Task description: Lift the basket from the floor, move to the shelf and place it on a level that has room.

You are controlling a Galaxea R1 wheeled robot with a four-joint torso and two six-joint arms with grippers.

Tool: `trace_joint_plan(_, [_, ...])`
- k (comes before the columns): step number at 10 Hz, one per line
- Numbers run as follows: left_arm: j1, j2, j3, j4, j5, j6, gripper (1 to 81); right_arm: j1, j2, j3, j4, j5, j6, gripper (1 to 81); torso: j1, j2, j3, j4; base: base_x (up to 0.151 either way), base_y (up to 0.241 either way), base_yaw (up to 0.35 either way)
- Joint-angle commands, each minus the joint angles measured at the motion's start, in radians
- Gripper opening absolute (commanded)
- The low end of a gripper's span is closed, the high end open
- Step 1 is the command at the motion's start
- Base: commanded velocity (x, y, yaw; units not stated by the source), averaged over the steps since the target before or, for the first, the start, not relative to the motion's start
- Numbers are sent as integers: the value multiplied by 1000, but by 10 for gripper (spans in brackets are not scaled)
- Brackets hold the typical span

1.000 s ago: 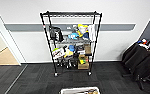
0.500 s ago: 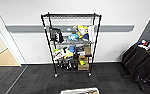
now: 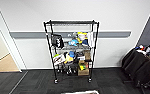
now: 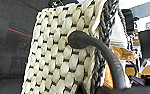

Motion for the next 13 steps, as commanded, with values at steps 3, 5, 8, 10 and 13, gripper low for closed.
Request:
trace_joint_plan(3, [-106, -10, 72, 32, 54, 27, 10, 106, -15, 45, 12, -19, 13, 10, -1, 0, 71, 0, 0, 0, 0])
trace_joint_plan(5, [-106, -1, 72, 40, 61, 27, 10, 101, -10, 37, 12, -20, 12, 10, -1, 0, 63, 0, 0, 0, 0])
trace_joint_plan(8, [-89, 39, 49, 54, 61, 25, 10, 92, 24, 14, 9, -31, 7, 10, -3, -2, 79, 0, 0, 0, 0])
trace_joint_plan(10, [-94, 53, 60, 54, 52, 25, 10, 104, 45, 20, 9, -33, 9, 10, -3, -2, 78, 0, 0, 0, 0])
trace_joint_plan(13, [-94, 58, 66, 52, 52, 25, 10, 108, 68, 17, 12, -33, 10, 10, -4, -2, 79, 0, 0, 0, 0])
